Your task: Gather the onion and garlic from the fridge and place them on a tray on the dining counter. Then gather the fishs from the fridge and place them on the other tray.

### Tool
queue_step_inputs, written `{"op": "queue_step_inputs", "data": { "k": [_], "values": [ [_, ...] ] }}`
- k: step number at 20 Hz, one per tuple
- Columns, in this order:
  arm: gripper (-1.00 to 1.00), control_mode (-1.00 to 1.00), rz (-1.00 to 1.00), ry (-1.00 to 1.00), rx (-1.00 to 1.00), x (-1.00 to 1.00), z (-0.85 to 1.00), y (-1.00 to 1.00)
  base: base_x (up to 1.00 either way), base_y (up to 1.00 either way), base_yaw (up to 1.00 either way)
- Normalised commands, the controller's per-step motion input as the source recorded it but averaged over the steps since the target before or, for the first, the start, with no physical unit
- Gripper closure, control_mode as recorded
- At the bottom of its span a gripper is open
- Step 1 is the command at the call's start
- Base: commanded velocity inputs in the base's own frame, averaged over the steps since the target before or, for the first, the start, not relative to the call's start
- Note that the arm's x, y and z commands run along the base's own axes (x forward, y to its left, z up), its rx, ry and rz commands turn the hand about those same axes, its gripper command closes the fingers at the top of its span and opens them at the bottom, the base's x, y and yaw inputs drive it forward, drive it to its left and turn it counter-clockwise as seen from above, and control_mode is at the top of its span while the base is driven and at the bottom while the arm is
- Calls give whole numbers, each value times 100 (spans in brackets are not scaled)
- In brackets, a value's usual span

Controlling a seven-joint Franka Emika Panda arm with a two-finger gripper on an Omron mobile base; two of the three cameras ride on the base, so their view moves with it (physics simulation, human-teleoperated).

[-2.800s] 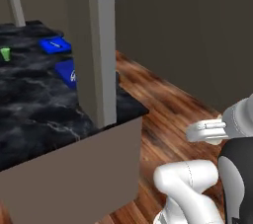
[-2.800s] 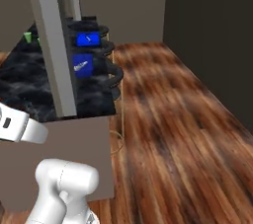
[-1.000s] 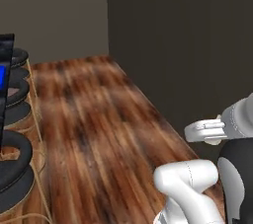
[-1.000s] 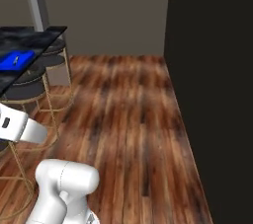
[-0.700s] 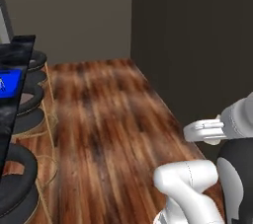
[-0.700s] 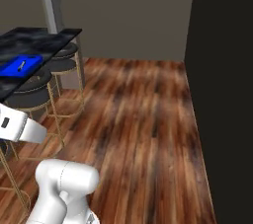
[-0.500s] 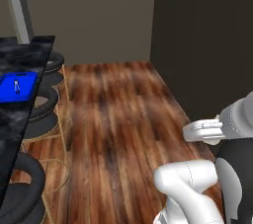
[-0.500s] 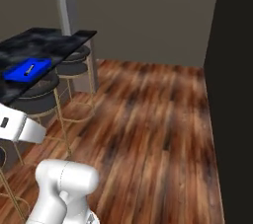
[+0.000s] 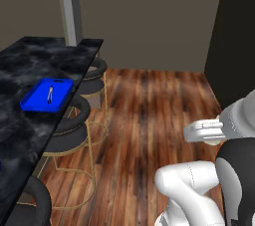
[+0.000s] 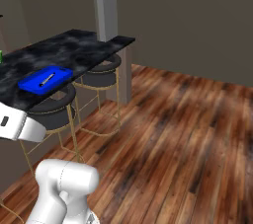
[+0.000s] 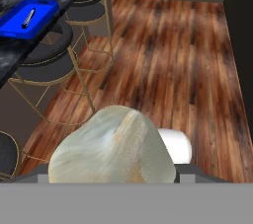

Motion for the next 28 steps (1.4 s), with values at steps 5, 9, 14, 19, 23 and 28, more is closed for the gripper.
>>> {"op": "queue_step_inputs", "data": {
  "k": [5, 9, 14, 19, 23, 28],
  "values": [
    [100, 100, 0, 0, 0, 0, 0, 0, 63, -25, 43],
    [100, 100, 0, 0, 0, 0, 0, 0, 62, -24, 43],
    [100, 100, 0, 0, 0, 0, 0, 0, 62, -29, 44],
    [100, 100, 0, 0, 0, 0, 0, 0, 68, -35, 45],
    [100, 100, 0, 0, 0, 0, 0, 0, 75, -34, 47],
    [100, 100, 0, 0, 0, 0, 0, 0, 79, -28, 50]
  ]
}}
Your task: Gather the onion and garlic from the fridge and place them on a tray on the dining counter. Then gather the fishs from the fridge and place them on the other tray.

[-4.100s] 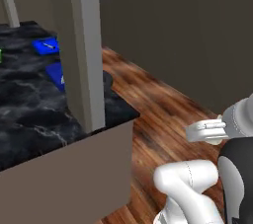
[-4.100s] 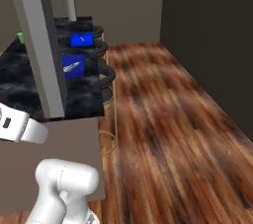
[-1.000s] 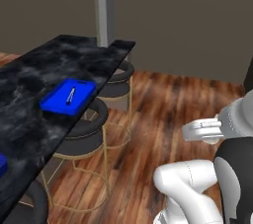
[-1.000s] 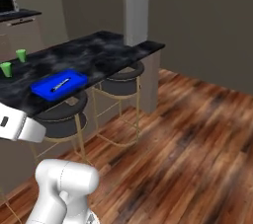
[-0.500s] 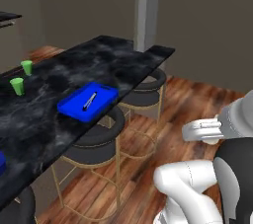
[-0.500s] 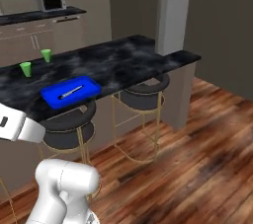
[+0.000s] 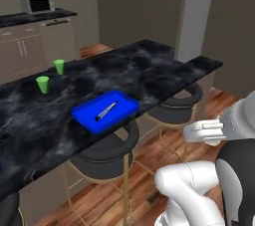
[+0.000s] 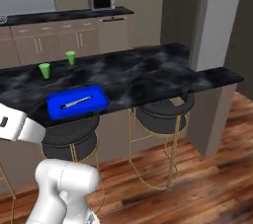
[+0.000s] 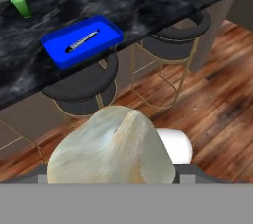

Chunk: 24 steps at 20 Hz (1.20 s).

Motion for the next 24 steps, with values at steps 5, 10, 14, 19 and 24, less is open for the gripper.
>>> {"op": "queue_step_inputs", "data": {
  "k": [5, 10, 14, 19, 24],
  "values": [
    [100, 100, 0, 0, 0, 0, 0, 0, 81, -20, 53],
    [100, 100, 0, 0, 0, 0, 0, 0, 81, -24, 51],
    [100, 100, 0, 0, 0, 0, 0, 0, 75, -41, 46],
    [100, 100, 0, 0, 0, 0, 0, 0, 52, -18, 22],
    [100, 100, 0, 0, 0, 0, 0, 0, 22, -5, 0]
  ]
}}
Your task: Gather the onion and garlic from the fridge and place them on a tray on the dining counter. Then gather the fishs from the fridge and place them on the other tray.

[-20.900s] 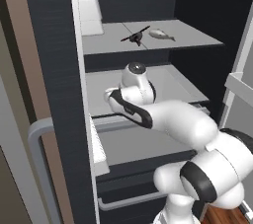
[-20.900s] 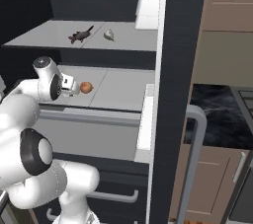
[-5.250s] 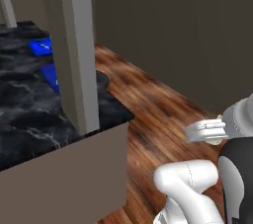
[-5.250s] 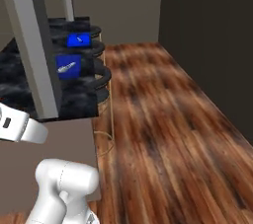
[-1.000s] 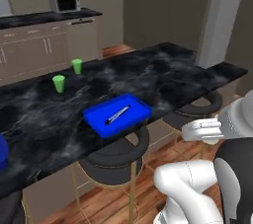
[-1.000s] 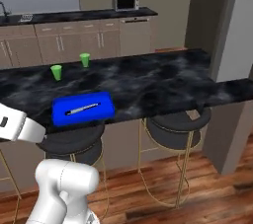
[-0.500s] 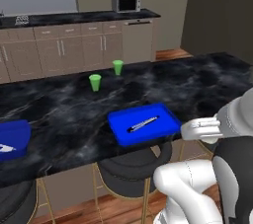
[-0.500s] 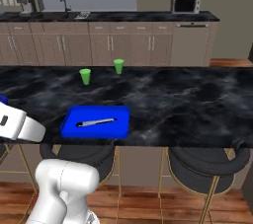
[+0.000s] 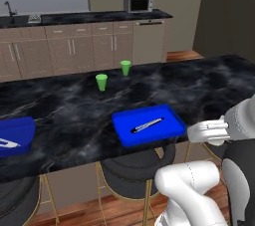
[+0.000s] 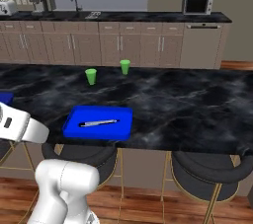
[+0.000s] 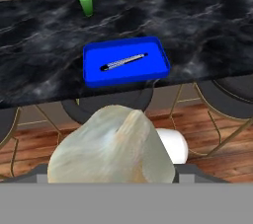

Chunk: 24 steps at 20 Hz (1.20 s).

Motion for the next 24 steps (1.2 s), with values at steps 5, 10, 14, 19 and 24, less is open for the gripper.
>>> {"op": "queue_step_inputs", "data": {
  "k": [5, 10, 14, 19, 24],
  "values": [
    [100, -100, 1, 6, 0, 47, 0, -12, 16, -6, 0],
    [100, -100, 4, 12, 0, 100, -1, -8, 0, 0, 0],
    [100, -100, 9, 16, 0, 99, -43, 0, 0, 0, 0],
    [100, -100, 6, 8, 0, 79, -66, 0, 0, 0, 0],
    [100, -100, 0, 3, 0, 89, -55, 21, 0, 0, 0]
  ]
}}
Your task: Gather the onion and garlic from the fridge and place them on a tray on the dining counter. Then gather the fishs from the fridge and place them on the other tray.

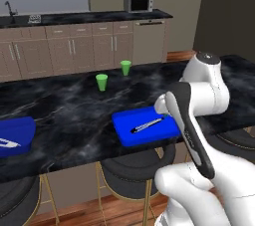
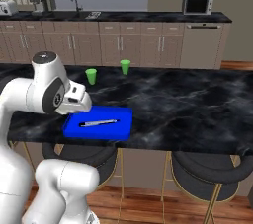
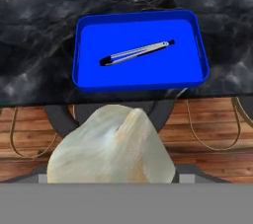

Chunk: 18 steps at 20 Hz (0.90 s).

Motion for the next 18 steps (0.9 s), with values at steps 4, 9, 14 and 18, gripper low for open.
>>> {"op": "queue_step_inputs", "data": {
  "k": [4, 9, 14, 18],
  "values": [
    [100, -100, 0, 1, 0, 82, -63, 25, 0, 0, 0],
    [100, -100, 0, 1, 0, 79, -67, 22, 0, 0, 0],
    [100, -100, 0, 0, 0, 73, -53, 15, 0, 0, 0],
    [100, -100, 0, 0, -1, 52, -44, 9, 0, 0, 0]
  ]
}}
